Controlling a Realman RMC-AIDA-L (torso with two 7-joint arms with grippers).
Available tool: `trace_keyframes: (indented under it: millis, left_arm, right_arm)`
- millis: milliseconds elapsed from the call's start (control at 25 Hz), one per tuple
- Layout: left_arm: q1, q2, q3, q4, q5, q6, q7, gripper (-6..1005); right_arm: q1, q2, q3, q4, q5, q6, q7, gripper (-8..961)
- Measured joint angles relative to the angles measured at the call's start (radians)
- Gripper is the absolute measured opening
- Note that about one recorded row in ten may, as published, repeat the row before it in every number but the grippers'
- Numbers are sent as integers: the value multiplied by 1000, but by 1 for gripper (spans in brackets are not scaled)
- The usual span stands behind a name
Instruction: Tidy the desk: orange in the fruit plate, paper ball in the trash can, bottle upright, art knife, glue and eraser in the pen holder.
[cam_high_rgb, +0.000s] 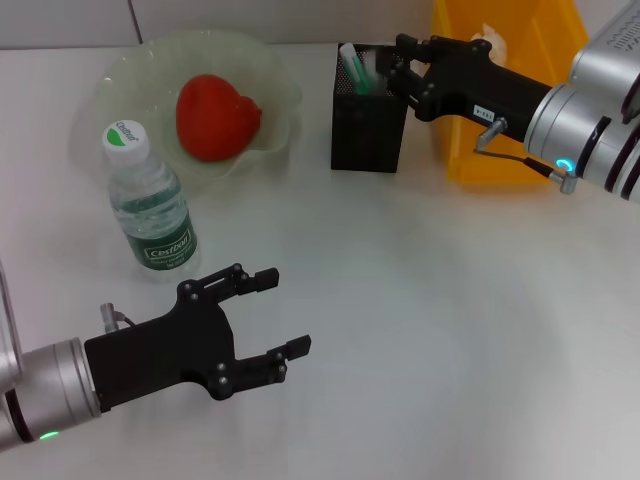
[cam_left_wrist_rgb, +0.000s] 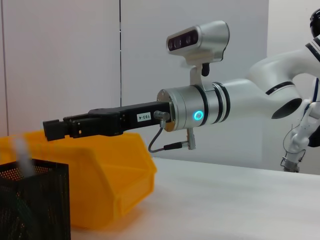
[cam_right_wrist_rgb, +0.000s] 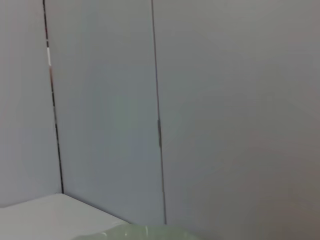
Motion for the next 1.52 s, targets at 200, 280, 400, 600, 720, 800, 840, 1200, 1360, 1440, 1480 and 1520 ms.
trace_keyframes:
  millis: [200,280,400,600,720,800,840,1200,1360,1440,1480,1520]
  left_arm:
    - [1,0,-5,0,0,11,-1,787]
    - [0,0,-6,0,0,12,-1,787]
    - [-3,0,-9,0,0,14,-2,787]
    - [-11,0,-10,0,-2,15,-2,787]
    - [-17,-2,-13,0,-7,5,2,787]
    - [-23,-3,-13,0,-8,-2,6,787]
    - [-23,-3,-13,0,-8,-2,6,787]
    - [-38,-6,-14,0,-9,-12,8,787]
    - [-38,-7,-14,0,-9,-15,9,788]
    - [-37,-8,-14,0,-9,-16,9,788]
    - [-37,-8,-14,0,-10,-17,9,788]
    - [-37,-8,-14,0,-9,-17,9,788]
  right_arm:
    - [-58,2,11,-62,1,-91,16,220]
    - [-108,2,12,-117,4,-156,52,304]
    - [-219,-2,12,-215,-1,-292,144,502]
    - [-382,-28,25,-263,-62,-519,143,686]
    - [-436,-40,70,-244,-211,-591,91,777]
    - [-455,-37,103,-235,-334,-607,74,838]
    - [-462,-33,116,-232,-394,-615,57,838]
    - [-494,-6,204,-139,-477,-628,-91,834]
    - [-489,-8,233,-119,-477,-629,-92,832]
    - [-489,-8,234,-118,-477,-630,-93,832]
    - [-489,-8,234,-117,-477,-630,-93,832]
    - [-489,-8,234,-116,-477,-630,-93,832]
